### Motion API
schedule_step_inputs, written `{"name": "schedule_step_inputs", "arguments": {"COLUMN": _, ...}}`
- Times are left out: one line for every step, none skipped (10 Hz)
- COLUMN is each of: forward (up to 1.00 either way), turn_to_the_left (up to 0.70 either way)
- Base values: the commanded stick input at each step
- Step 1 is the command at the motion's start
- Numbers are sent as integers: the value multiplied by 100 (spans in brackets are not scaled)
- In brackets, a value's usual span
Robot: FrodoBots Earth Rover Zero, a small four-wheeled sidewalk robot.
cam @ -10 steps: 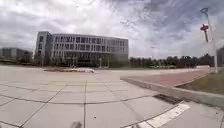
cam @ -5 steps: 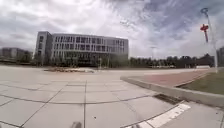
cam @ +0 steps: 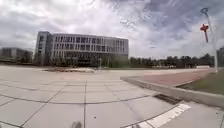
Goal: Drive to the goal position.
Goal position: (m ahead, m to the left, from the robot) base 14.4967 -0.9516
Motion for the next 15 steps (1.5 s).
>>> {"name": "schedule_step_inputs", "arguments": {"forward": 6, "turn_to_the_left": 0}}
{"name": "schedule_step_inputs", "arguments": {"forward": 6, "turn_to_the_left": 0}}
{"name": "schedule_step_inputs", "arguments": {"forward": 6, "turn_to_the_left": 0}}
{"name": "schedule_step_inputs", "arguments": {"forward": 6, "turn_to_the_left": 0}}
{"name": "schedule_step_inputs", "arguments": {"forward": 6, "turn_to_the_left": 0}}
{"name": "schedule_step_inputs", "arguments": {"forward": 6, "turn_to_the_left": 0}}
{"name": "schedule_step_inputs", "arguments": {"forward": 6, "turn_to_the_left": 0}}
{"name": "schedule_step_inputs", "arguments": {"forward": 6, "turn_to_the_left": 0}}
{"name": "schedule_step_inputs", "arguments": {"forward": 6, "turn_to_the_left": 0}}
{"name": "schedule_step_inputs", "arguments": {"forward": 6, "turn_to_the_left": 0}}
{"name": "schedule_step_inputs", "arguments": {"forward": 6, "turn_to_the_left": 0}}
{"name": "schedule_step_inputs", "arguments": {"forward": 6, "turn_to_the_left": 0}}
{"name": "schedule_step_inputs", "arguments": {"forward": 6, "turn_to_the_left": 0}}
{"name": "schedule_step_inputs", "arguments": {"forward": 6, "turn_to_the_left": 0}}
{"name": "schedule_step_inputs", "arguments": {"forward": 6, "turn_to_the_left": 0}}
